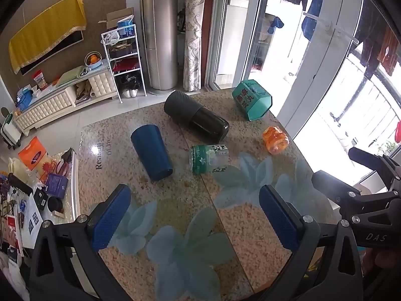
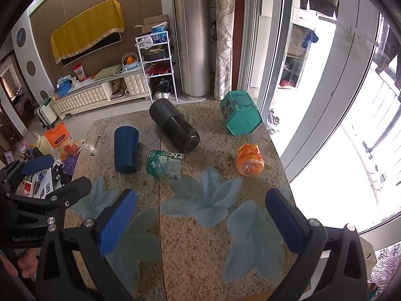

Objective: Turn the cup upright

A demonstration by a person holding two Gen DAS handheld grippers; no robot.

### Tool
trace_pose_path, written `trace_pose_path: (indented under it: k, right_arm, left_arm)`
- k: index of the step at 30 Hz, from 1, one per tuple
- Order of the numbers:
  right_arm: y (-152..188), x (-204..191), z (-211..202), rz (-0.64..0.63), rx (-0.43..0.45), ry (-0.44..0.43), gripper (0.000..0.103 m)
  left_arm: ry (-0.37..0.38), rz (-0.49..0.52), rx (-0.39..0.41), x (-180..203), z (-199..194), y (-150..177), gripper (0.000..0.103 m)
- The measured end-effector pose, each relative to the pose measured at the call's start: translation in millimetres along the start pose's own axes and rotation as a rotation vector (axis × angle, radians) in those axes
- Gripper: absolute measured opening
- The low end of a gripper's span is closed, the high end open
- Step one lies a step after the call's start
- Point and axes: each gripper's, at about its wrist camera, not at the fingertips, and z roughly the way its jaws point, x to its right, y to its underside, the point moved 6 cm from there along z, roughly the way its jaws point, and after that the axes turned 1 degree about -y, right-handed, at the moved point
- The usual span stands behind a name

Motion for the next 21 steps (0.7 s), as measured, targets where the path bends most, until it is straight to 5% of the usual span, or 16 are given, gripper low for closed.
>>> trace_pose_path:
  k: [21]
  right_arm:
    - [2.4,-3.9,2.8,0.002,-0.006,-0.001,0.103]
  left_arm:
    - [0.002,-0.003,-0.004,-2.8,2.7,1.3,0.103]
